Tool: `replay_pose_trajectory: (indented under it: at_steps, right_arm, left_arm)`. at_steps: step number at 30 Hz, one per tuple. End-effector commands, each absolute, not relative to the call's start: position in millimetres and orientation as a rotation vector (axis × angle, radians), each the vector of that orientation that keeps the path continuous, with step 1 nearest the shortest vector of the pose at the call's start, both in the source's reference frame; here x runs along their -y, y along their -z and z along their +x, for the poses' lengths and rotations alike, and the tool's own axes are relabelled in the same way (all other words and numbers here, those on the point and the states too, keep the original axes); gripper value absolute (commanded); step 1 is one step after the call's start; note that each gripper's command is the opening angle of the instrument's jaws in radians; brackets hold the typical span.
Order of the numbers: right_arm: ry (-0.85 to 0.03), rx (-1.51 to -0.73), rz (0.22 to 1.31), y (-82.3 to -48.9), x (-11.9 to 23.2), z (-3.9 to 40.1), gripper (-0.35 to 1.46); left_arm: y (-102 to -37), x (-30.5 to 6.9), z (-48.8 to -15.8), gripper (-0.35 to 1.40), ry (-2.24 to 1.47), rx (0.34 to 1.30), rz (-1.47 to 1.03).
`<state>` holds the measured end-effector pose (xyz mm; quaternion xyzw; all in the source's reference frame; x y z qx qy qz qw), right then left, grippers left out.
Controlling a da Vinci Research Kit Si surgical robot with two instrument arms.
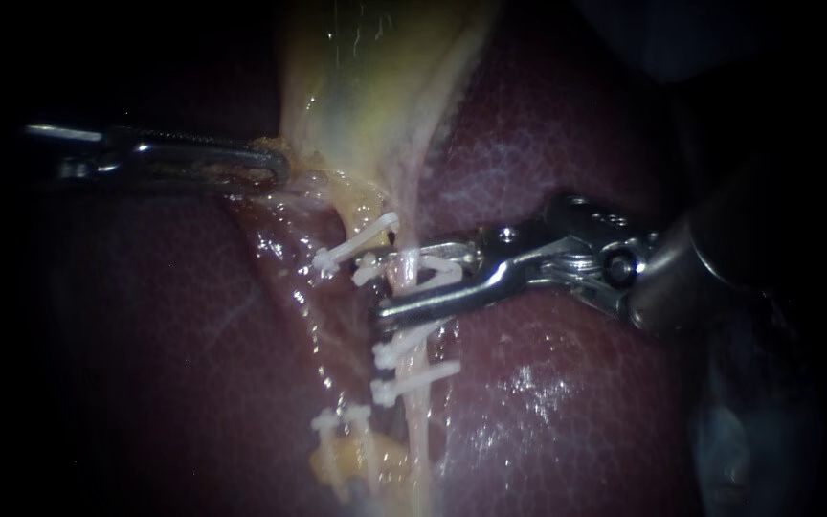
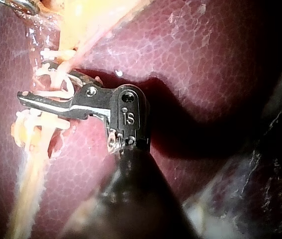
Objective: Clipping third clip right tube
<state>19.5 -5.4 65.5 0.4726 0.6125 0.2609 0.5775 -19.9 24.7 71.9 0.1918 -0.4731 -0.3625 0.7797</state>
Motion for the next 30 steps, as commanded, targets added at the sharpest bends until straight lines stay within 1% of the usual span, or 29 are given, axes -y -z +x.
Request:
replay_pose_trajectory:
  at_steps: [1,5,8,10,14,23,27,30]
  right_arm:
    - [-0.613,-1.433,1.105,-65.5,5.4,19.6,0.42]
    - [-0.622,-1.436,1.101,-65.4,5.2,19.9,0.39]
    - [-0.648,-1.439,1.083,-65.2,4.8,20.0,0.35]
    - [-0.683,-1.443,1.060,-65.0,4.4,20.1,0.34]
    - [-0.669,-1.438,1.074,-64.2,3.5,19.8,0.32]
    - [-0.702,-1.357,1.007,-63.8,3.3,19.6,0.31]
    - [-0.721,-1.351,0.989,-63.4,3.4,19.6,0.30]
    - [-0.718,-1.353,0.985,-63.0,3.5,19.7,0.24]
  left_arm:
    - [-71.9,-24.7,-20.0,-0.35,0.784,1.022,0.414]
    - [-71.9,-24.7,-20.0,-0.35,0.784,1.022,0.414]
    - [-71.9,-24.7,-20.0,-0.35,0.784,1.022,0.414]
    - [-71.9,-24.7,-19.9,-0.35,0.784,1.022,0.414]
    - [-71.8,-24.7,-19.9,-0.35,0.783,1.022,0.415]
    - [-71.8,-24.7,-19.8,-0.35,0.783,1.022,0.415]
    - [-71.9,-24.8,-19.8,-0.35,0.783,1.023,0.415]
    - [-71.9,-24.8,-19.8,-0.35,0.783,1.023,0.415]
